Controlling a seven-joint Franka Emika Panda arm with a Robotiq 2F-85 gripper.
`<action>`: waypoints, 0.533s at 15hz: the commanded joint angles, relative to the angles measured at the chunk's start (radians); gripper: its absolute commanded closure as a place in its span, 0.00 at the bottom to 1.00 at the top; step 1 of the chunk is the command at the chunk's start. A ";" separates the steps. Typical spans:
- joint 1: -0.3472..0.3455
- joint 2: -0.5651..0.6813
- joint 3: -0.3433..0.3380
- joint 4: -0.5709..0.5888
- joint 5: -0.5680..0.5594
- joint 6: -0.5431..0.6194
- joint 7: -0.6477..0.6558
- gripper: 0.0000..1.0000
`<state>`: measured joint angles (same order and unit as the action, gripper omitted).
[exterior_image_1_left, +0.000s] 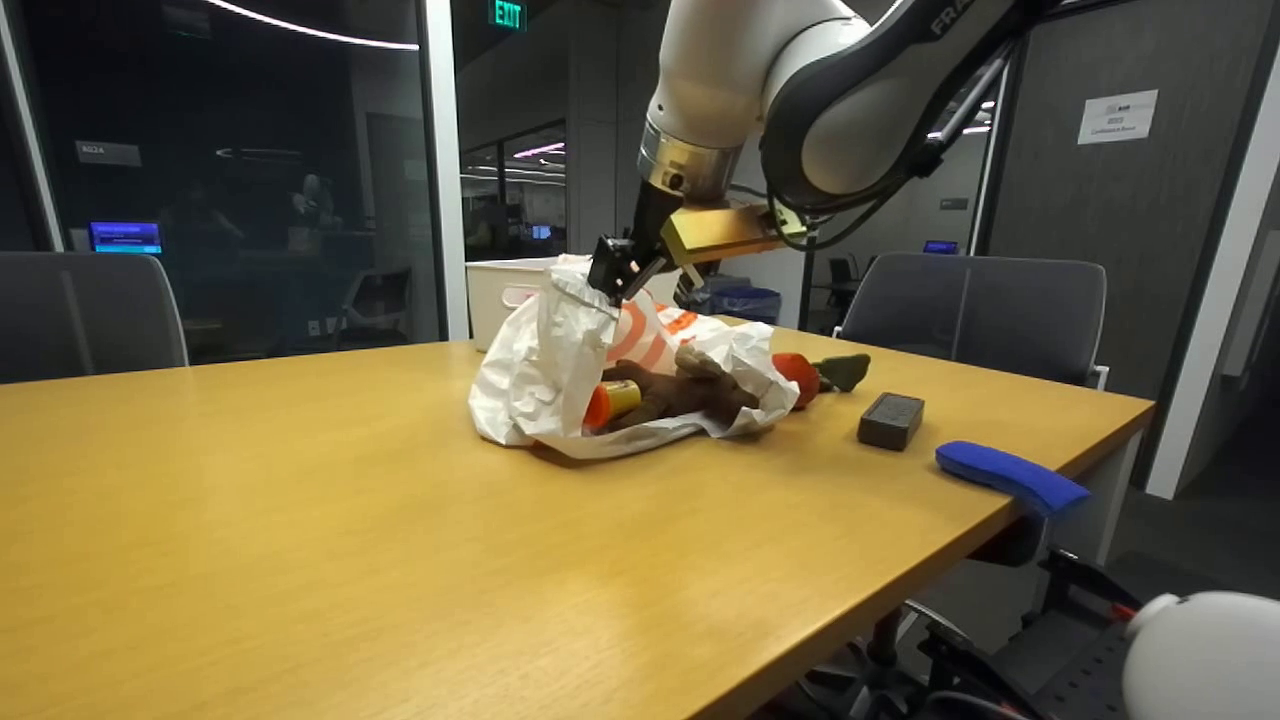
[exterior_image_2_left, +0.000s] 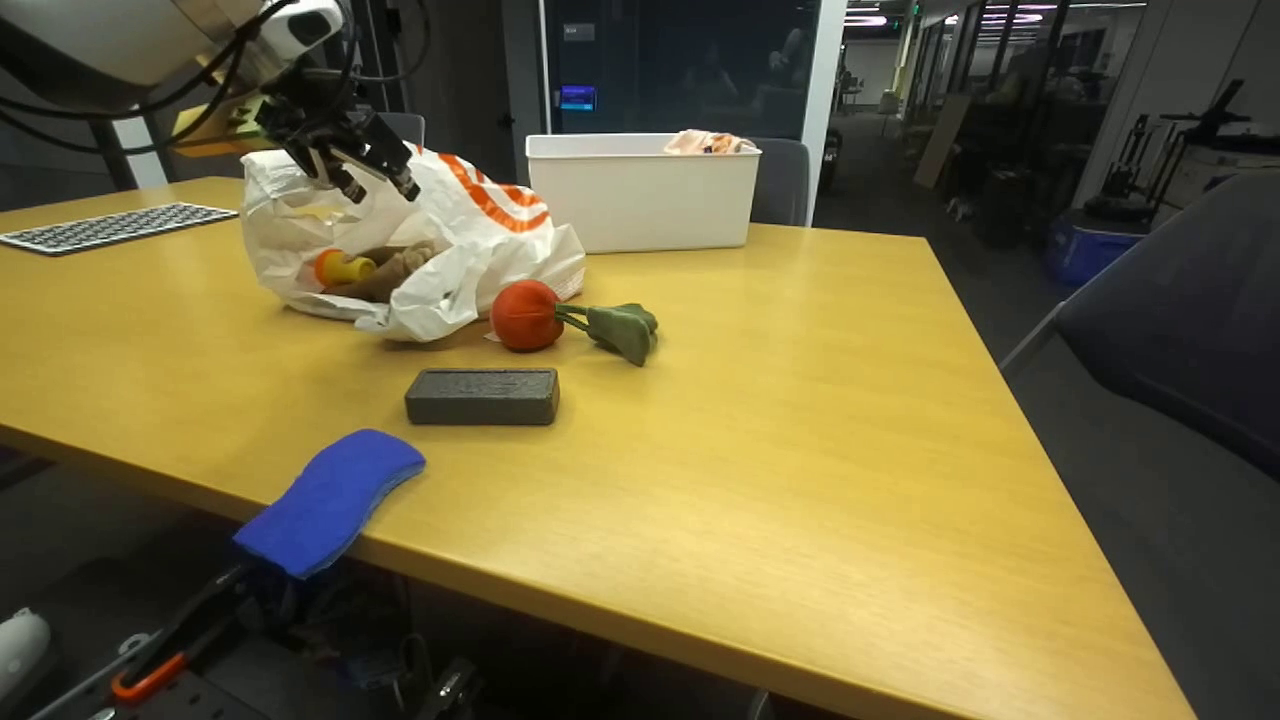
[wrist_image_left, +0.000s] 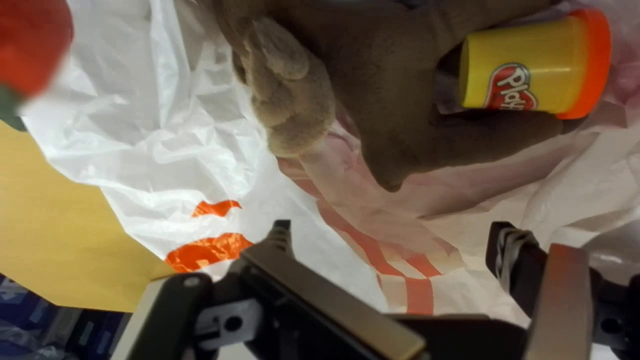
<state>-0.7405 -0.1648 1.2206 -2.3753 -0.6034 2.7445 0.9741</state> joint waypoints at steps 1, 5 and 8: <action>0.112 -0.101 -0.121 -0.079 0.186 -0.036 -0.001 0.00; 0.256 -0.231 -0.274 -0.213 0.429 -0.042 0.012 0.00; 0.428 -0.346 -0.454 -0.316 0.484 -0.085 0.048 0.00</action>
<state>-0.4742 -0.3445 0.9236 -2.5845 -0.1812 2.6980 0.9795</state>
